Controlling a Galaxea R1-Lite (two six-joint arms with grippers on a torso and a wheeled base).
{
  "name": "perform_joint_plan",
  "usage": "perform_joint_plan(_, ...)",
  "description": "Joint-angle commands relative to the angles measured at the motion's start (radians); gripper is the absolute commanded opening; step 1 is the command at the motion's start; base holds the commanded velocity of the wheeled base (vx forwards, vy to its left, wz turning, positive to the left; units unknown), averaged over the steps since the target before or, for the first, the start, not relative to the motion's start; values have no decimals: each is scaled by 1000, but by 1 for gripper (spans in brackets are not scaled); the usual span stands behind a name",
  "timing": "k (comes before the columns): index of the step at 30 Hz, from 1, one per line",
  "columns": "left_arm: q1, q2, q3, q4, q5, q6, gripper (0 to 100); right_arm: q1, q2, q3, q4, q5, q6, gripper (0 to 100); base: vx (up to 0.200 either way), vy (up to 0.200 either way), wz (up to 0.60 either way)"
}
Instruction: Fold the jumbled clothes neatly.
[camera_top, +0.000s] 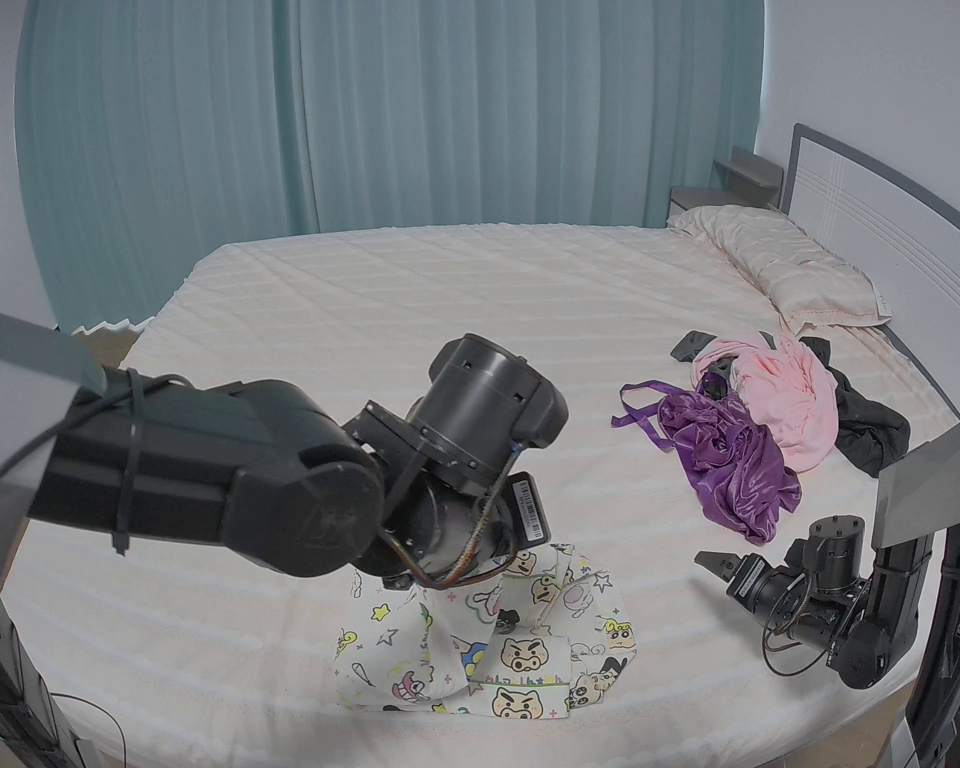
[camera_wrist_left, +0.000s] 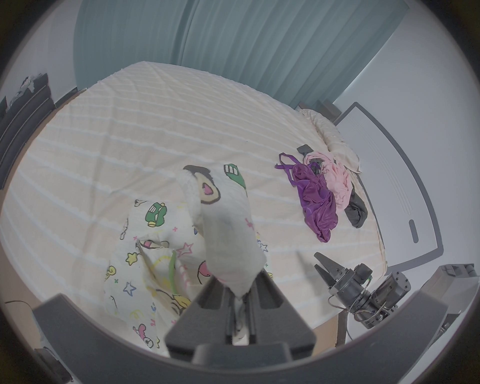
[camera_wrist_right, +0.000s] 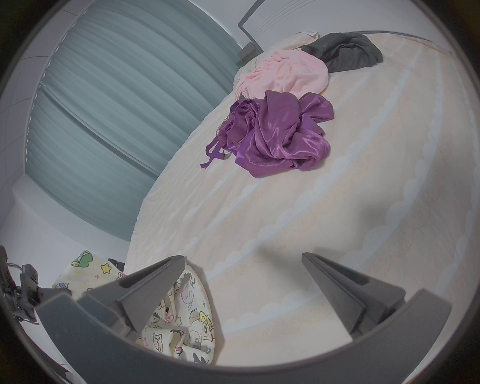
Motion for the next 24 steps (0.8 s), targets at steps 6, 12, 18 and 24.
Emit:
perform_joint_plan(6, -48, 79, -47, -89, 0, -38, 100, 3, -2, -1, -4, 0, 0, 100, 0, 0, 0)
perform_joint_plan(12, -55, 100, -69, -103, 3, -42, 100, 4, -1, 1, -4, 0, 0, 100, 0, 0, 0)
perform_joint_plan(18, -55, 88, -53, -97, 6, -65, 100, 6, -1, 1, -4, 0, 0, 100, 0, 0, 0)
perform_joint_plan(24, -20, -45, 103, -104, 0, -84, 100, 7, -2, 10, -6, 0, 0, 100, 0, 0, 0)
